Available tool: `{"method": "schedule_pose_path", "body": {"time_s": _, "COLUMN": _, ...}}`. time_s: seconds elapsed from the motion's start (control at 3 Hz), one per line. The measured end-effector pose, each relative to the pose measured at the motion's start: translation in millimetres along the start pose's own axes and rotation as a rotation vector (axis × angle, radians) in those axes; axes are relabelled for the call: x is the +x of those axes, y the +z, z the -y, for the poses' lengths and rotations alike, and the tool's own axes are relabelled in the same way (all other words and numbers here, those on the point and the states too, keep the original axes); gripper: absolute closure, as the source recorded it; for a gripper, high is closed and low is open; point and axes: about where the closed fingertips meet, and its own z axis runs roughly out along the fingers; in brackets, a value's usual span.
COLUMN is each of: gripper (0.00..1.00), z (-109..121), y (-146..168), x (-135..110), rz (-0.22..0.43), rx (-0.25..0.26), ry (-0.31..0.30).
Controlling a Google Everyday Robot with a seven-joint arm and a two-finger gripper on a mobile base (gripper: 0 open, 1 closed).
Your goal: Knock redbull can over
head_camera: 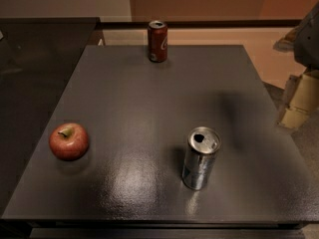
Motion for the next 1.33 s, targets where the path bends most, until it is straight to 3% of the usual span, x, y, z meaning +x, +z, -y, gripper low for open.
{"method": "schedule_pose_path", "body": {"time_s": 0.67, "gripper": 0.00, "z": -1.1, "y": 0.8, "x": -2.6, "rz": 0.005, "rx": -0.005, "ry": -0.006}}
{"method": "schedule_pose_path", "body": {"time_s": 1.33, "gripper": 0.00, "z": -24.1, "y": 15.7, "x": -10.4, "rz": 0.091, "rx": -0.066, "ry": -0.020}}
